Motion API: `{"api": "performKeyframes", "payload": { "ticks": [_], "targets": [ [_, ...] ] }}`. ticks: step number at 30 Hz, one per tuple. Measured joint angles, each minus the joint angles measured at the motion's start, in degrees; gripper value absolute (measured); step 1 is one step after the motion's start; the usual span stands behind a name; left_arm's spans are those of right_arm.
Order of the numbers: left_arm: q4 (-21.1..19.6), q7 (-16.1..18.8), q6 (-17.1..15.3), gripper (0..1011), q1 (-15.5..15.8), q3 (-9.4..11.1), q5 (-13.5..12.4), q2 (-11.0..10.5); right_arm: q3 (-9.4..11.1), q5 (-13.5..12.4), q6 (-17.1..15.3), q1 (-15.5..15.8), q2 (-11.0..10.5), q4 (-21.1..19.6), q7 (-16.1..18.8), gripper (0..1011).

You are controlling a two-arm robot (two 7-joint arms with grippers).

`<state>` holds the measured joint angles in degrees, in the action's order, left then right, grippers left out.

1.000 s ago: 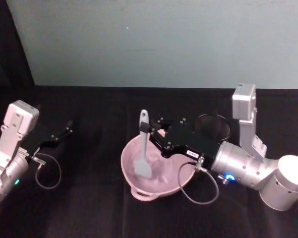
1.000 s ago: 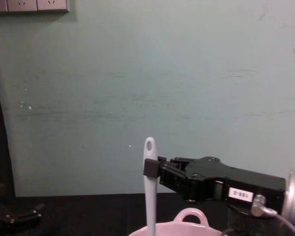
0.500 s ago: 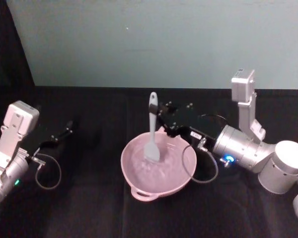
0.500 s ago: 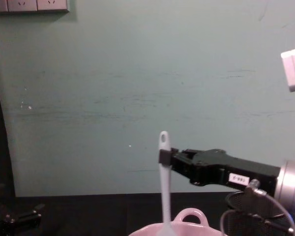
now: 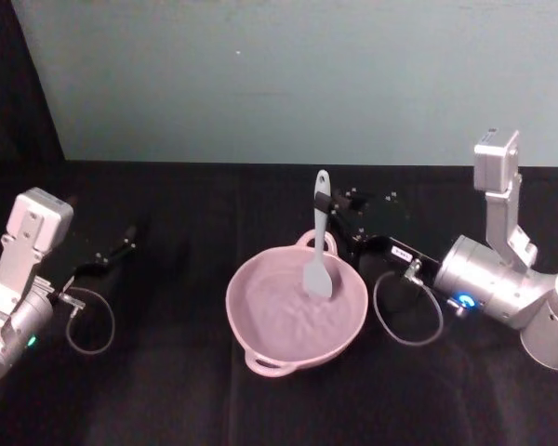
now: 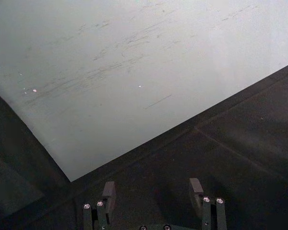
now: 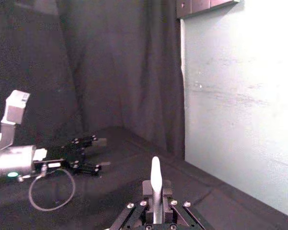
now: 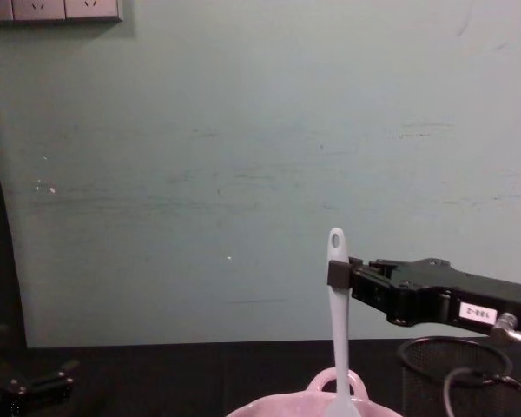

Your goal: Use the one hand to pick up the spoon and stir the clear water in the bowl.

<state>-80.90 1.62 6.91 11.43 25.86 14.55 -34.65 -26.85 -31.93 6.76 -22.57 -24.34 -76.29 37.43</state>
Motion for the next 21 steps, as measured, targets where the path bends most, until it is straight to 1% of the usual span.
{"api": "performKeyframes", "payload": {
  "ticks": [5,8,9,12,17,21],
  "targets": [
    [0.0,0.0,0.0,1005,0.0,0.0,0.0,0.0,0.0,-0.3,-0.7,1.7,-1.2,-2.9,0.2,110],
    [0.0,0.0,0.0,1005,0.0,0.0,0.0,0.0,-0.5,-0.6,-1.2,3.0,-1.9,-5.6,0.7,110],
    [0.0,0.0,0.0,1005,0.0,0.0,0.0,0.0,-0.5,-0.6,-1.2,3.0,-1.9,-5.6,0.7,110],
    [0.0,0.0,0.0,1005,0.0,0.0,0.0,0.0,-1.6,-0.9,-1.7,3.8,-2.1,-7.4,1.4,110],
    [0.0,0.0,0.0,1005,0.0,0.0,0.0,0.0,-3.2,-0.9,-1.9,3.8,-1.6,-8.0,1.9,110],
    [0.0,0.0,0.0,1005,0.0,0.0,0.0,0.0,-4.4,-0.9,-1.8,2.6,-0.2,-6.8,2.3,109]
  ]
}}
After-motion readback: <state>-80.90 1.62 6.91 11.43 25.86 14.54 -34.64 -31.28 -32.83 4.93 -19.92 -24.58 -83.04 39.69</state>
